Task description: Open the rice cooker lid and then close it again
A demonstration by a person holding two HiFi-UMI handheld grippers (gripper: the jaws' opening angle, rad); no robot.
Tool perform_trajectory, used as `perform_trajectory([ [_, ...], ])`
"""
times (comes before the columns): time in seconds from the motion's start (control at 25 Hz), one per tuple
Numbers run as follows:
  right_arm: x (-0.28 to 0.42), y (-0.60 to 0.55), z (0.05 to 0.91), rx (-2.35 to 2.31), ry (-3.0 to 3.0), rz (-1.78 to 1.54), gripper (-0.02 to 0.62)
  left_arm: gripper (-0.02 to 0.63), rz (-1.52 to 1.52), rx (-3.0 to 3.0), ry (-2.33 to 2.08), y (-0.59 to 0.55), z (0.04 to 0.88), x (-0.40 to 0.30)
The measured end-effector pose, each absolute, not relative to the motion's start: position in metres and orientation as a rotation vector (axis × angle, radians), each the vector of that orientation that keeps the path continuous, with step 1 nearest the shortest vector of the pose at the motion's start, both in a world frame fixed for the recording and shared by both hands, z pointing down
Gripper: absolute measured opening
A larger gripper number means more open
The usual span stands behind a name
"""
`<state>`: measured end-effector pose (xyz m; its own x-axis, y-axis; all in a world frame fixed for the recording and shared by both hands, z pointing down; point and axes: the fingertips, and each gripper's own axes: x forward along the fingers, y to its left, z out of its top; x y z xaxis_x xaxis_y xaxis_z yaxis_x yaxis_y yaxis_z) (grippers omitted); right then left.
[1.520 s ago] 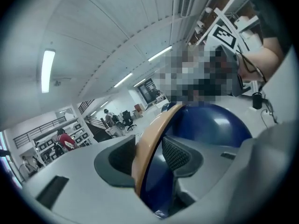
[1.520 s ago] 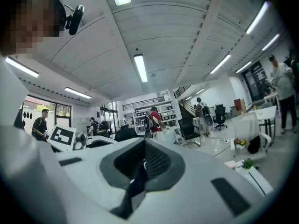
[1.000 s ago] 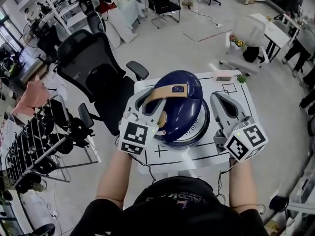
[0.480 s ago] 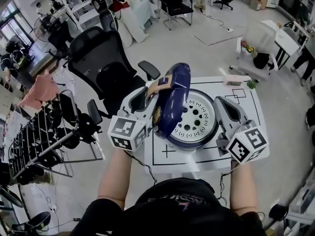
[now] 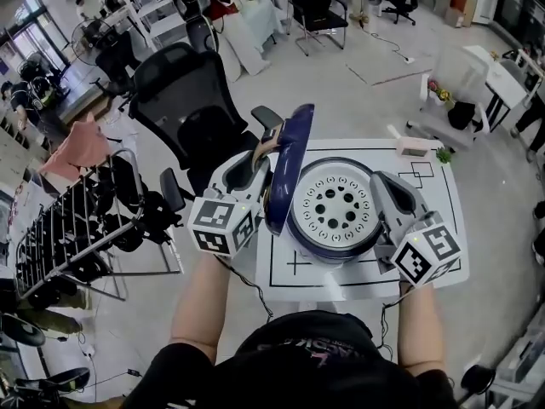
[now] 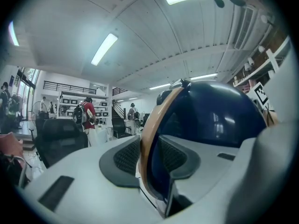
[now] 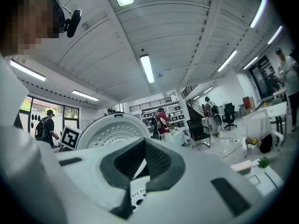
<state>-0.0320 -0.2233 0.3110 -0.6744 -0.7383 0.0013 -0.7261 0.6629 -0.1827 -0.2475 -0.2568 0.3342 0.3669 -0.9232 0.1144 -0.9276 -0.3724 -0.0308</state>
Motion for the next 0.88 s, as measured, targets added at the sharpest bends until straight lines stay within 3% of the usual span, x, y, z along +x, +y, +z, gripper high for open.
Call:
perform_trajectory([
  [0.88,-0.066,-0.236,0.321,-1.141,2.851,-0.299,0.002,0.098,0.171,2.463,-1.776,-0.256,0.348,-0.290],
])
